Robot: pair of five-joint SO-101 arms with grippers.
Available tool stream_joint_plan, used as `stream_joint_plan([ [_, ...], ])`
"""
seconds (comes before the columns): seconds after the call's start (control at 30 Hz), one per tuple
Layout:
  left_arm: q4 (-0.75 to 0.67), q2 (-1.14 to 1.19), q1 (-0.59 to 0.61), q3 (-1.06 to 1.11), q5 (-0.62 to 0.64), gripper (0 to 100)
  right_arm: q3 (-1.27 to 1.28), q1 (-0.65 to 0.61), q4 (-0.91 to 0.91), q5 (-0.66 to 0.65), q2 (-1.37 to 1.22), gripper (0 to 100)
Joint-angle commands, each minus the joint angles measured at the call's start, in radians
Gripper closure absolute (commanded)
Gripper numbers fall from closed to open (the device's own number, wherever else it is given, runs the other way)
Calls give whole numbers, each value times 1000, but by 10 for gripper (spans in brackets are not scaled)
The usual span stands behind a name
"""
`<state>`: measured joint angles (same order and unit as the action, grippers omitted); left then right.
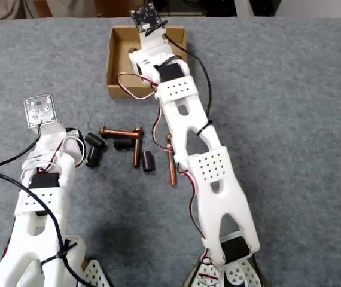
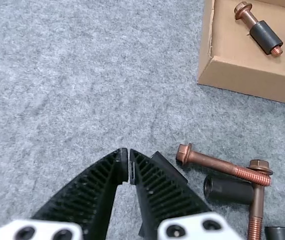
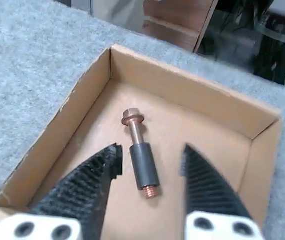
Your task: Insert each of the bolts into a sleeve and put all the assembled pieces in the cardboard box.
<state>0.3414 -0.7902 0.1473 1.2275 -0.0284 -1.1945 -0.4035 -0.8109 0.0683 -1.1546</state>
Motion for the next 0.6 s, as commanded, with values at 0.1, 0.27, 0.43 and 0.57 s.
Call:
stream_joint_plan([
  [0.1, -3, -2, -2, -12, 3, 957, -251, 13, -126, 14, -27, 779],
  [0.27, 192, -2, 12, -132, 161, 864, -475, 15, -374, -6, -30, 955],
  [0.43, 328, -1, 2, -273, 238, 840, -475, 16, -617, -80, 56, 997],
  [0.57, 404, -1, -101, -342, 270, 840, -475, 45, -865, -112, 177, 996],
])
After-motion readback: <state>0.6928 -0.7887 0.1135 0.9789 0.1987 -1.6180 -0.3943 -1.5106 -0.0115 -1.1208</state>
